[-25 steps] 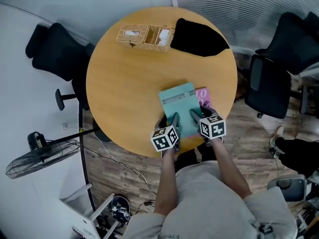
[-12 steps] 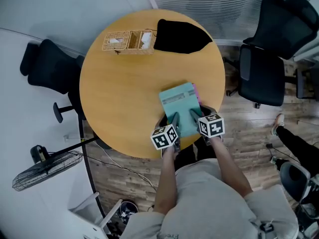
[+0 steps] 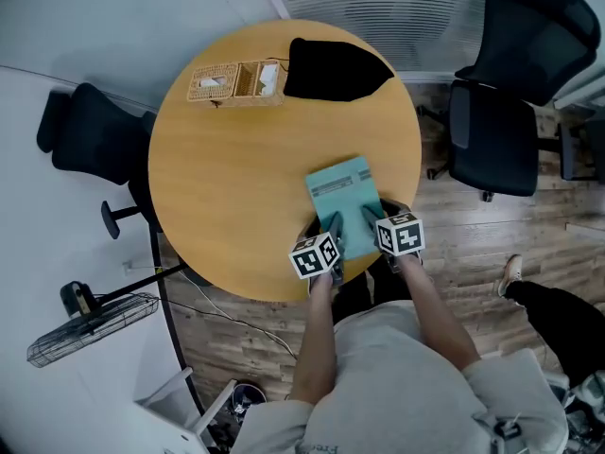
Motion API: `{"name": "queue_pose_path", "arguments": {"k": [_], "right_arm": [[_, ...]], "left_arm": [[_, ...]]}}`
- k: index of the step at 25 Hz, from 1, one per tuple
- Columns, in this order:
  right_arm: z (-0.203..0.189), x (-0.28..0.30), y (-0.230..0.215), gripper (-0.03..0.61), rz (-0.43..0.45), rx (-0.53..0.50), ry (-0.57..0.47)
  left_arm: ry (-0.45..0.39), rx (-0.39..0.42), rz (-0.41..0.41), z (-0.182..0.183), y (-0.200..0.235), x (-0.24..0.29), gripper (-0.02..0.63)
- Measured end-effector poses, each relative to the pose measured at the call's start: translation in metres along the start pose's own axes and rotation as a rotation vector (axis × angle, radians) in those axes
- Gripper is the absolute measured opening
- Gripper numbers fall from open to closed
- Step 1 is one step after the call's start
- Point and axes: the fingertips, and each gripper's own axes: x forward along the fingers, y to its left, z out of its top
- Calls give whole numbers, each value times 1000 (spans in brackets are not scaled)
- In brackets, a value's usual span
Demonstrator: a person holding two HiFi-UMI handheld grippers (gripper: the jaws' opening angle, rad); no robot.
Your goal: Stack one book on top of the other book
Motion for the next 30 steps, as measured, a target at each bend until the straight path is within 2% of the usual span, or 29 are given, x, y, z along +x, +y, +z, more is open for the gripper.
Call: {"name": "queue_pose_path", "arguments": {"k": [9, 16, 19, 23, 27, 30], "right_arm": [[0, 5, -6, 199, 33, 28, -27], [2, 7, -7, 210, 63, -15, 13], [4, 5, -6, 212, 43, -41, 10], [19, -6, -12, 189, 26, 12, -75], [13, -21, -4, 189, -12, 6, -119], [3, -31, 5, 189, -63, 17, -160]], "left_arm": [[2, 12, -20, 0, 0, 5, 255], [68, 87, -63, 0, -1, 5, 256], [53, 113, -45, 5, 7, -5, 255], [-4, 96, -53, 15, 20, -27, 255], [-27, 105, -90, 8, 31, -50, 255], [-34, 147, -136, 1, 37, -68, 255]]}}
